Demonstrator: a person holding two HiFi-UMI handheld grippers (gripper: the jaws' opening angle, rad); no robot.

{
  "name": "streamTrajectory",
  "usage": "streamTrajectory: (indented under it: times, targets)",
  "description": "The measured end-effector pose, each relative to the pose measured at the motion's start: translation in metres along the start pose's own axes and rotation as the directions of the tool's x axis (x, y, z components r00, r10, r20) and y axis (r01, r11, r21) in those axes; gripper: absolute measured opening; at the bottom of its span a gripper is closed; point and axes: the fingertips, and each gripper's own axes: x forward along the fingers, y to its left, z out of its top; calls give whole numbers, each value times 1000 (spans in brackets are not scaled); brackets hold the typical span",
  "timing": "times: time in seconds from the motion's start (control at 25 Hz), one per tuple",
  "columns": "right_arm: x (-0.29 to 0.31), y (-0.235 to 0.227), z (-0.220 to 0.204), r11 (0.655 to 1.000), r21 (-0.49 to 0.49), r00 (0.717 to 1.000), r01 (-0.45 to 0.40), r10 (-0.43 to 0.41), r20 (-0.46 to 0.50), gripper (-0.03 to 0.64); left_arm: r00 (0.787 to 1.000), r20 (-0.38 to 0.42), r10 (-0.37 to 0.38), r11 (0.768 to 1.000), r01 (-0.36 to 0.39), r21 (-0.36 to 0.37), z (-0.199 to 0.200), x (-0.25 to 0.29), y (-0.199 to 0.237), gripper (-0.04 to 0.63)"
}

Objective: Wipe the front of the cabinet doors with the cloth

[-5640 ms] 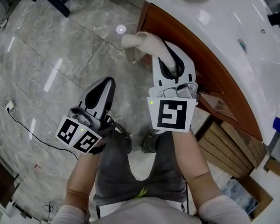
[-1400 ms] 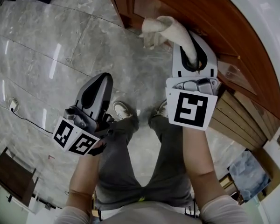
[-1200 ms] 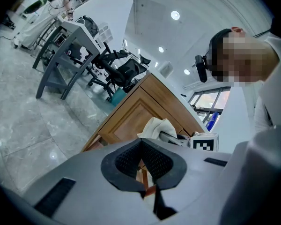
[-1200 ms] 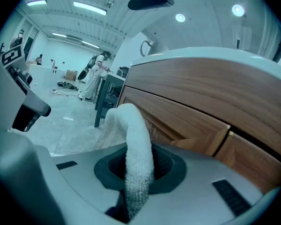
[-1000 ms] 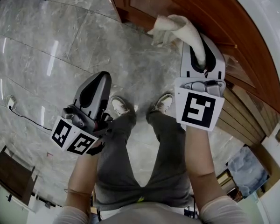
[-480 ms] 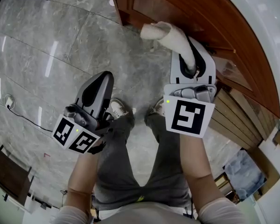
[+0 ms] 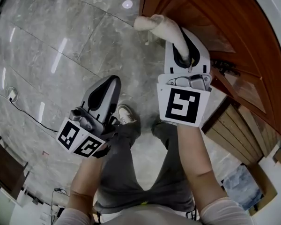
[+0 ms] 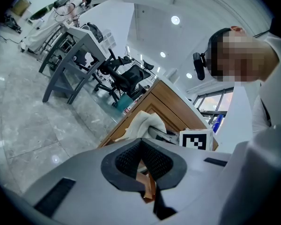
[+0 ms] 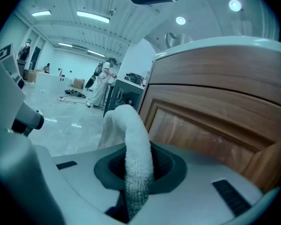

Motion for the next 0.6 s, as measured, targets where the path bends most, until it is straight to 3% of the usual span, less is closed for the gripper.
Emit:
streamTrajectory:
  times: [0.24,0.6]
  targets:
    - [34,17,-10,999,-28,999,-17,17,34,72,1000,28,12,1000,-12,3,-4,5,31,15]
    - [55,25,-33,998,-59,999,-27,29,30,72,999,48,-2,1000,1,13,-16,20,42,15]
